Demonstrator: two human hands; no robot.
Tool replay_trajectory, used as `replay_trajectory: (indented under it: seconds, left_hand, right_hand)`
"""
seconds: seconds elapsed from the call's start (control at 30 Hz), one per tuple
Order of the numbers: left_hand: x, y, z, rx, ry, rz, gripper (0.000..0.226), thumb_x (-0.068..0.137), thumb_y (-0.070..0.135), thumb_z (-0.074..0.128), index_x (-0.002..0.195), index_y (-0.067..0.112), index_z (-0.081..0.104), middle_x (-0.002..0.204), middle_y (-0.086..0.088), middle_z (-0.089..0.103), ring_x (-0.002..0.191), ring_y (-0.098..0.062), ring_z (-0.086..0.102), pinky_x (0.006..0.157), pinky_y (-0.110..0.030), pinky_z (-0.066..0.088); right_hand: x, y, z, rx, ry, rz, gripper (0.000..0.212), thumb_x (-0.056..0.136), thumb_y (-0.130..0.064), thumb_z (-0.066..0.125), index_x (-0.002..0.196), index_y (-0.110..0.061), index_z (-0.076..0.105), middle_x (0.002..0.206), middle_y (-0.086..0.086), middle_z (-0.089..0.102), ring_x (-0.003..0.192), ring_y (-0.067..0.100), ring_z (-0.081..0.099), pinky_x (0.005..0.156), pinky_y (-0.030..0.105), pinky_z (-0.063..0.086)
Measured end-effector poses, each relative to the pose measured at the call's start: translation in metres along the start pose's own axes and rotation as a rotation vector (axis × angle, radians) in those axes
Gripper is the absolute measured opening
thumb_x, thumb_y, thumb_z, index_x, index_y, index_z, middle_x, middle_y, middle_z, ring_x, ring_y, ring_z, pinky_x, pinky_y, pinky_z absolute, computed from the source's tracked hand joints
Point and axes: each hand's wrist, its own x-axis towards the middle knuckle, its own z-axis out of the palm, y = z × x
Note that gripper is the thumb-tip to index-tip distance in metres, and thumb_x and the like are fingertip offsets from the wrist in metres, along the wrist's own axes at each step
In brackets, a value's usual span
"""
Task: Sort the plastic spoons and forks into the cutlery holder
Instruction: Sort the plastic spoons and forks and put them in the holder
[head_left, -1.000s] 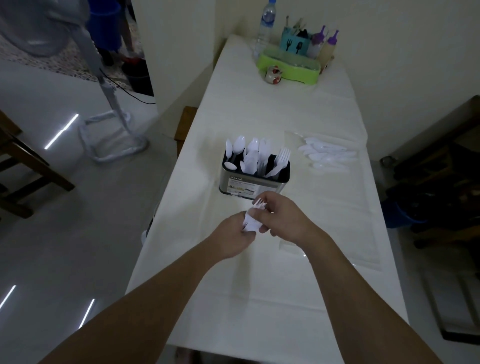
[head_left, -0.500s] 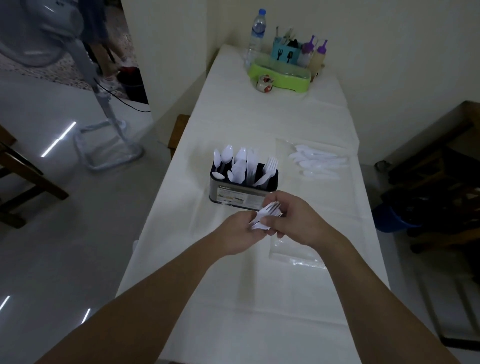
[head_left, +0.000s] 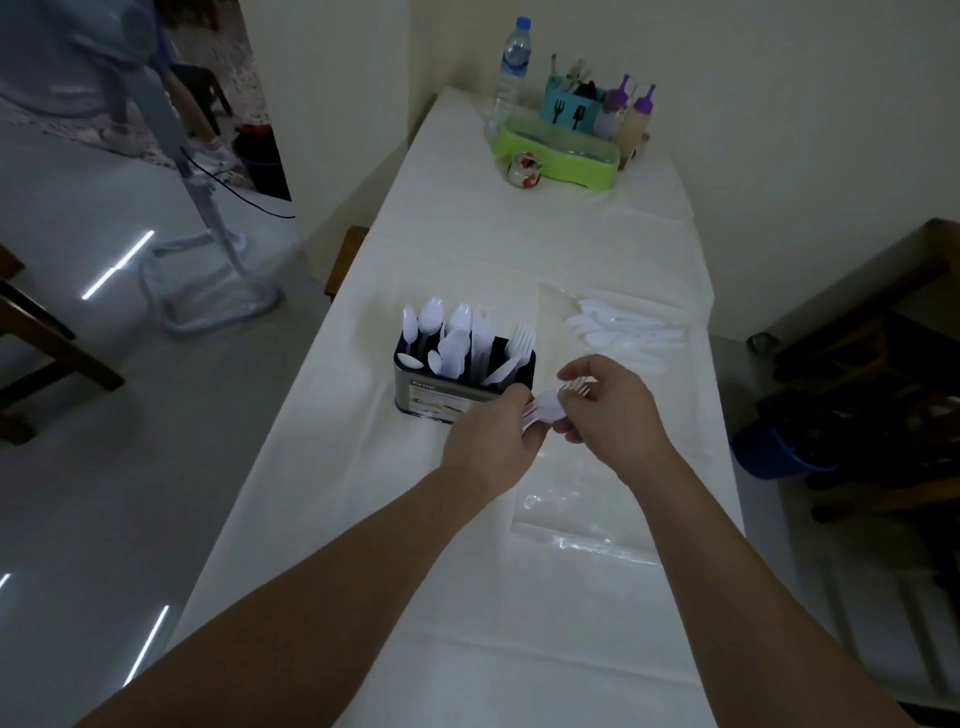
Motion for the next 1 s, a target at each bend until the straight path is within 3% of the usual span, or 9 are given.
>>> replay_trajectory:
  seconds: [0.1,0.23,0.4,0.53,0.63,0.73,0.8,0.87,1.0]
  left_hand:
    - [0.007,0.004,0.002,0.030,0.044,0.018,0.021,0.094,0.034,0.055,0.092,0.014,0.050,0.078,-0.006,0.065,0.070,-0.031,0.062,0.055,-0.032,0.039]
    - [0.013,0.010,0.006,0.065,0.061,0.041,0.022,0.096,0.036,0.053,0.096,0.015,0.047,0.083,-0.004,0.065,0.074,-0.029,0.064,0.057,-0.032,0.039]
    - [0.020,0.007,0.005,0.043,-0.046,0.090,0.039,0.087,0.035,0.064,0.114,0.011,0.051,0.104,-0.005,0.061,0.092,-0.026,0.060,0.072,-0.037,0.048]
    - [0.019,-0.014,-0.001,0.016,-0.005,0.061,0.043,0.076,0.016,0.056,0.118,0.009,0.056,0.110,-0.006,0.057,0.102,-0.026,0.055,0.085,-0.041,0.050]
    - [0.018,-0.021,-0.004,-0.022,0.044,-0.007,0.045,0.079,0.020,0.047,0.121,0.006,0.058,0.117,-0.008,0.059,0.108,-0.028,0.056,0.088,-0.041,0.050]
    - [0.022,-0.023,-0.008,-0.065,0.042,-0.065,0.045,0.083,0.016,0.051,0.125,0.002,0.056,0.126,-0.012,0.058,0.115,-0.031,0.055,0.093,-0.044,0.049]
    - [0.026,-0.026,-0.010,-0.079,0.023,-0.123,0.046,0.084,0.007,0.053,0.131,0.004,0.053,0.132,-0.010,0.055,0.120,-0.031,0.053,0.097,-0.045,0.046]
    - [0.028,-0.029,-0.010,-0.086,0.016,-0.150,0.048,0.085,0.007,0.051,0.133,0.006,0.052,0.134,-0.008,0.055,0.121,-0.030,0.052,0.098,-0.045,0.046]
    - [0.029,-0.031,-0.011,-0.078,-0.006,-0.164,0.050,0.086,0.008,0.049,0.136,0.005,0.050,0.137,-0.009,0.053,0.125,-0.029,0.050,0.101,-0.043,0.044]
  right_hand:
    - [0.010,-0.004,-0.006,0.019,-0.017,0.048,0.039,0.088,-0.010,0.060,0.124,-0.021,0.051,0.092,0.012,0.069,0.061,0.019,0.072,0.053,0.026,0.056]
    - [0.018,-0.007,-0.012,0.001,-0.034,0.038,0.006,0.086,-0.013,0.064,0.089,-0.008,0.067,0.082,0.015,0.072,0.063,0.024,0.072,0.054,0.030,0.057]
    - [0.030,-0.010,-0.022,-0.174,0.025,-0.065,0.009,0.085,-0.017,0.062,0.080,-0.013,0.068,0.068,0.002,0.072,0.058,0.017,0.070,0.071,0.042,0.060]
    - [0.045,-0.012,-0.044,-0.238,0.148,-0.208,0.010,0.089,-0.022,0.061,0.091,-0.016,0.069,0.075,0.000,0.072,0.066,0.017,0.070,0.074,0.042,0.057]
    - [0.053,-0.019,-0.051,-0.259,0.186,-0.303,0.011,0.090,-0.023,0.060,0.095,-0.018,0.068,0.079,0.001,0.071,0.071,0.022,0.069,0.073,0.041,0.056]
    - [0.055,-0.025,-0.041,-0.293,0.171,-0.374,0.011,0.091,-0.019,0.060,0.098,-0.019,0.068,0.079,0.000,0.069,0.072,0.021,0.065,0.072,0.029,0.052]
    - [0.056,-0.026,-0.031,-0.339,0.156,-0.413,0.013,0.092,-0.017,0.060,0.101,-0.017,0.068,0.078,-0.002,0.066,0.073,0.019,0.061,0.063,0.017,0.039]
    - [0.058,-0.025,-0.020,-0.401,0.142,-0.444,0.014,0.092,-0.016,0.060,0.103,-0.016,0.068,0.081,0.003,0.068,0.076,0.023,0.061,0.063,0.021,0.034]
    - [0.068,-0.018,-0.001,-0.523,0.107,-0.439,0.012,0.093,-0.017,0.057,0.101,-0.014,0.066,0.085,0.011,0.070,0.080,0.030,0.062,0.066,0.030,0.040]
